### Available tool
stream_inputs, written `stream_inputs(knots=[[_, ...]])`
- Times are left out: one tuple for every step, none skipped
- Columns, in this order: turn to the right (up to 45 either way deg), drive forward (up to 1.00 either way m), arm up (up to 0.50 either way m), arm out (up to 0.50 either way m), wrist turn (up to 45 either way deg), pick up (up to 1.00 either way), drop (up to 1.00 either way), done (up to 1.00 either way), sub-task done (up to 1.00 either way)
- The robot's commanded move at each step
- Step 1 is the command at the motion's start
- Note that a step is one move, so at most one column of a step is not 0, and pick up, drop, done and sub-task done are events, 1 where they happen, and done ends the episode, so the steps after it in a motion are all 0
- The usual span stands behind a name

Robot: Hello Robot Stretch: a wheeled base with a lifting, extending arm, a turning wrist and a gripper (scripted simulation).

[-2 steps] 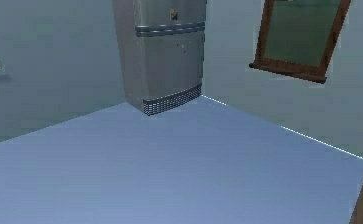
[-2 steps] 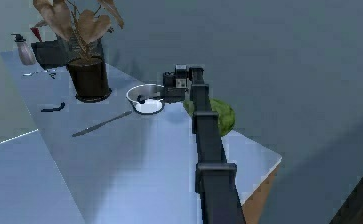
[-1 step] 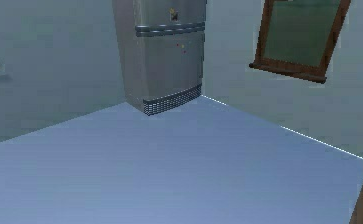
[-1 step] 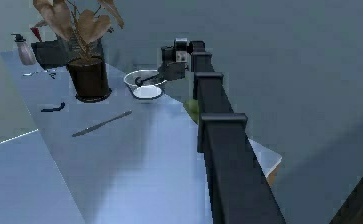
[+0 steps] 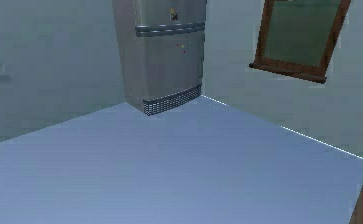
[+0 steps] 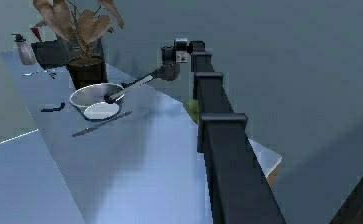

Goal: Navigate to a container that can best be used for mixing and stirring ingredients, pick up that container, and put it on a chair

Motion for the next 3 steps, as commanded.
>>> stream_inputs(knots=[[0.0,0.00,0.00,0.00,-45.0,0.00,0.00,0.00,0.00],[0.0,0.00,0.00,0.00,-12.0,0.00,0.00,0.00,0.00],[0.0,0.00,0.00,-0.48,0.0,0.00,0.00,0.00,0.00]])
